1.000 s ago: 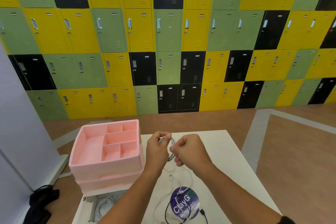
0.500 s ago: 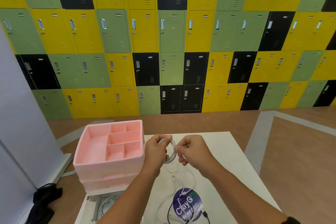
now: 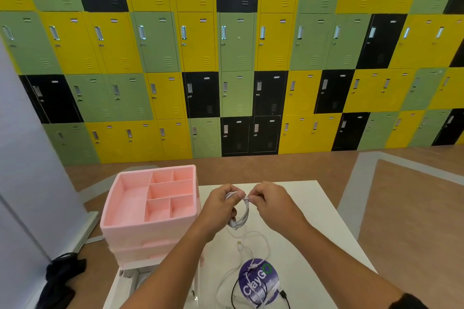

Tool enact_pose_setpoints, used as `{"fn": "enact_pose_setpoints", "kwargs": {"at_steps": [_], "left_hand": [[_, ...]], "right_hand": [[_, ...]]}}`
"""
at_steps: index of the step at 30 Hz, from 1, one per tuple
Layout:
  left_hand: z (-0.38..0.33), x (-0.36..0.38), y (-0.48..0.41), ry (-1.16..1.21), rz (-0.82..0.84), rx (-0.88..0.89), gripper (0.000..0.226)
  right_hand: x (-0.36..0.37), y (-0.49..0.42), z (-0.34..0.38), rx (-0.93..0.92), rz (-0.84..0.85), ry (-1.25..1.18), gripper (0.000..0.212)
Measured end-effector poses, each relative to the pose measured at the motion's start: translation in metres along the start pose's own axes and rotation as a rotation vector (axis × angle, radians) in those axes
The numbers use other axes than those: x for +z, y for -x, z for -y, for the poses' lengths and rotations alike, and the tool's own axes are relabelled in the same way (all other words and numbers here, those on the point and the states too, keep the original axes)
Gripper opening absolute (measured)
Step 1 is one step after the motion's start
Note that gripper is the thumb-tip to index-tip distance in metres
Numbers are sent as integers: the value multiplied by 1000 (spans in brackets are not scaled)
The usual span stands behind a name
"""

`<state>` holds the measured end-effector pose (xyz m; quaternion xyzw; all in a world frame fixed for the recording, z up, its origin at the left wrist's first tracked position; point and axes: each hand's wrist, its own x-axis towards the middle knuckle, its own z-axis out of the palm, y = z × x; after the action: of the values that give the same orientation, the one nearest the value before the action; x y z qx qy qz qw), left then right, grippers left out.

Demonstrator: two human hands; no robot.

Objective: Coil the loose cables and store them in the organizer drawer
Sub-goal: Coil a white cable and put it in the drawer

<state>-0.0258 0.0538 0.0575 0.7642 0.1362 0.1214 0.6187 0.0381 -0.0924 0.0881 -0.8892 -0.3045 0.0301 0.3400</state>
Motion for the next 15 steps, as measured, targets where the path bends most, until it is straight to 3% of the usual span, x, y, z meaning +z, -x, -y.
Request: {"fn": "enact_pose_setpoints", "kwargs": {"at_steps": [4,8,15], "left_hand": [[0,-3,-3,8,-37,-43,19],[2,7,-5,-14,-188,-85,21],[-2,13,-4,-102,-245,-73,18]], "right_hand": [[3,2,5,-11,25,14,16],[9,5,10,-1,41,14,13],[2,4,6,-28,69,34,11]]}}
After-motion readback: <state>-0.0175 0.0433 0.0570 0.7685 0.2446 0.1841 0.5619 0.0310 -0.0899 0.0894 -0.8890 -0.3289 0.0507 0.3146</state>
